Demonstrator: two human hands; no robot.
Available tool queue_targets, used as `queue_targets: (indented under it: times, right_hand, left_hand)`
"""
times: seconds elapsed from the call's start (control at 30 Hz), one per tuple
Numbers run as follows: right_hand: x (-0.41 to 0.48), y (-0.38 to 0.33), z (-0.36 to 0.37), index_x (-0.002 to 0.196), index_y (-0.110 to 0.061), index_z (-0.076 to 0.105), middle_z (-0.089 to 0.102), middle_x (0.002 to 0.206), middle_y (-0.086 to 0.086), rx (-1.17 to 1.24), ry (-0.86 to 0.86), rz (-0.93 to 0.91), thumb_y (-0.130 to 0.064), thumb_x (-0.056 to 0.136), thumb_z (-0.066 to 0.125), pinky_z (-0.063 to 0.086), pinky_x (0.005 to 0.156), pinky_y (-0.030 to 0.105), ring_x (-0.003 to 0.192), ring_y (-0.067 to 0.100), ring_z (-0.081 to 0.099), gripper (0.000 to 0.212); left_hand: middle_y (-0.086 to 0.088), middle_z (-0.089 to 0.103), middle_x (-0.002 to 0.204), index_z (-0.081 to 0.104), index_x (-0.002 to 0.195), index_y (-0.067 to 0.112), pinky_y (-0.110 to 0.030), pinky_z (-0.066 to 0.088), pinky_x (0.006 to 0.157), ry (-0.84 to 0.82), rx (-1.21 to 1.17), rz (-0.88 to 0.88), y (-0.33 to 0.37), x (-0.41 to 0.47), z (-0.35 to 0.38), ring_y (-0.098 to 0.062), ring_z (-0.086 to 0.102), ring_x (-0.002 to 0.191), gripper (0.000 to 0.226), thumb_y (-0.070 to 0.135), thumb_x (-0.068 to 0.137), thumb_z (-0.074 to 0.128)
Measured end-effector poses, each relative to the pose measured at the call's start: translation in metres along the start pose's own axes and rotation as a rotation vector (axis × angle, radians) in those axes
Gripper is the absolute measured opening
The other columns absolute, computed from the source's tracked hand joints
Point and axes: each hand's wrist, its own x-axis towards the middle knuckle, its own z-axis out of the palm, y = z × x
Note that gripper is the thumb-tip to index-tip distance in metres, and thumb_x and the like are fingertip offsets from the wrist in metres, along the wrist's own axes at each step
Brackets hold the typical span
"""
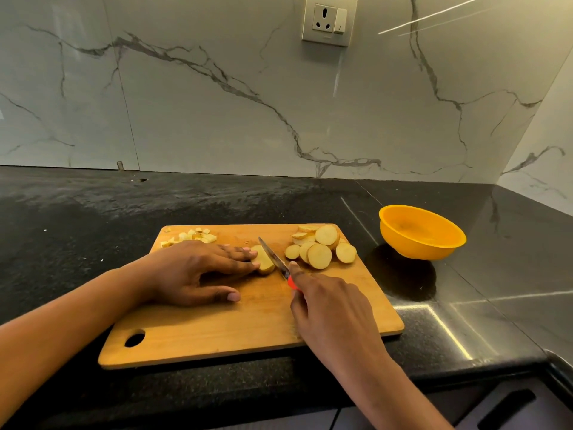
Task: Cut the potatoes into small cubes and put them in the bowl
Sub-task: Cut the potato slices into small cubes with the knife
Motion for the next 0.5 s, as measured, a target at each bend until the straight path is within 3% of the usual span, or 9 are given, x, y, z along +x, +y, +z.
queue_targets:
  times: [0.17,0.4,0.5]
  right_hand:
    - [0.005,-0.003,-0.002,0.150,-0.027,0.019,0.057,0.116,-0.005,-0.065,-0.073,-0.054,-0.031,0.101,0.034,0.042,0.072,0.026,0.096,0.012,0.054,0.051]
    - [0.034,-0.007,0.005,0.145,-0.016,0.030,0.058,0.111,0.002,-0.151,-0.203,-0.088,-0.021,0.098,0.046,0.037,0.066,0.027,0.092,0.016,0.054,0.049]
    - [0.022,-0.007,0.001,0.148,-0.017,0.022,0.057,0.116,0.001,-0.129,-0.230,-0.083,-0.023,0.099,0.045,0.039,0.069,0.026,0.091,0.015,0.051,0.054]
  left_hand:
    - [0.022,0.033,0.146,0.037,0.139,0.038,-0.004,0.013,0.109,0.002,-0.015,0.001,0.000,0.000,-0.001,0.013,0.021,0.135,0.060,0.068,0.087,0.039]
    - [0.022,0.036,0.145,0.041,0.137,0.038,-0.016,0.021,0.113,-0.011,-0.058,-0.013,0.000,0.002,-0.002,0.011,0.026,0.134,0.059,0.069,0.086,0.039]
    - [0.024,0.035,0.145,0.040,0.137,0.040,-0.020,0.021,0.114,-0.020,-0.059,-0.026,-0.001,0.001,-0.001,0.011,0.025,0.135,0.058,0.069,0.087,0.039]
